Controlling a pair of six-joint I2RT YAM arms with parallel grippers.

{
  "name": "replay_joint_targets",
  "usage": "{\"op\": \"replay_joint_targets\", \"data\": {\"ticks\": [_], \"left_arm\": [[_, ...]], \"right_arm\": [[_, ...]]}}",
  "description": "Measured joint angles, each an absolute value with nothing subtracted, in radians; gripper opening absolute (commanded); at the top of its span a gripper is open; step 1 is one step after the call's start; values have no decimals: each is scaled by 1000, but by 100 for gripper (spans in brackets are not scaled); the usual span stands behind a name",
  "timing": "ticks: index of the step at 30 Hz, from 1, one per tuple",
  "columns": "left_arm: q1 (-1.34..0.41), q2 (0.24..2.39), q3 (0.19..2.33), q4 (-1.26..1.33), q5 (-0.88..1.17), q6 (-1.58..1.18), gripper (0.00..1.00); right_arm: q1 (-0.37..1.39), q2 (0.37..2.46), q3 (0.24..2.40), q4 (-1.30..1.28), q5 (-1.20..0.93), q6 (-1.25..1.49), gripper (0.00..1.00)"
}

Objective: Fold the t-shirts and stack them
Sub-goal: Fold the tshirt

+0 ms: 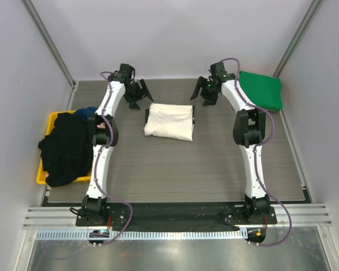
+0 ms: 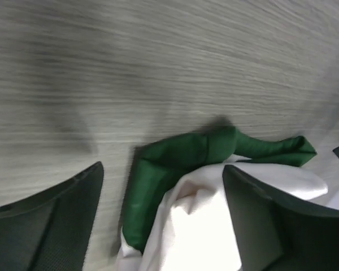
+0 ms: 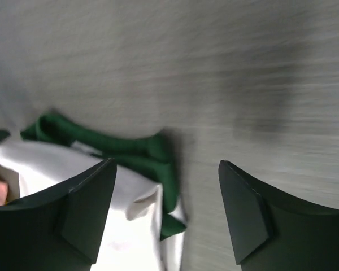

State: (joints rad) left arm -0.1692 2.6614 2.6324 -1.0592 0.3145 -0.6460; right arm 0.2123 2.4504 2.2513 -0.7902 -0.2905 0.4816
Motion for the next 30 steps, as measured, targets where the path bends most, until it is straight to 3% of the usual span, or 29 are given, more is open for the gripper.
{"op": "replay_joint_targets", "data": {"ticks": [2,6,11,14,15,17,18,21,26,30], "left_arm": [[-144,2661,2613,-1048,338,-668,97],[-111,2463,2334,-980,350,-698,96],[-133,2156,2161,-945,339,-694,82],[-182,1958,2028,-870,346,-699,68],[-201,1915,1987,-844,353,-703,64],[-238,1866,1911,-792,374,-707,61],[-257,1860,1864,-754,393,-714,60],[-300,1894,1720,-649,443,-741,58],[-327,2062,1539,-534,489,-773,55],[-318,2133,1533,-503,562,-774,53]], "right_arm": [[181,2483,2320,-808,-271,491,82],[152,2363,2225,-811,-222,500,83],[292,2011,1915,-731,-202,508,78],[402,1885,1811,-618,-295,523,65],[435,1863,1784,-567,-345,532,57],[472,1852,1721,-446,-460,555,51],[474,1864,1693,-402,-502,567,44],[452,1925,1613,-310,-574,593,38],[409,2082,1420,-160,-656,630,33],[363,2164,1329,-16,-786,685,31]]}}
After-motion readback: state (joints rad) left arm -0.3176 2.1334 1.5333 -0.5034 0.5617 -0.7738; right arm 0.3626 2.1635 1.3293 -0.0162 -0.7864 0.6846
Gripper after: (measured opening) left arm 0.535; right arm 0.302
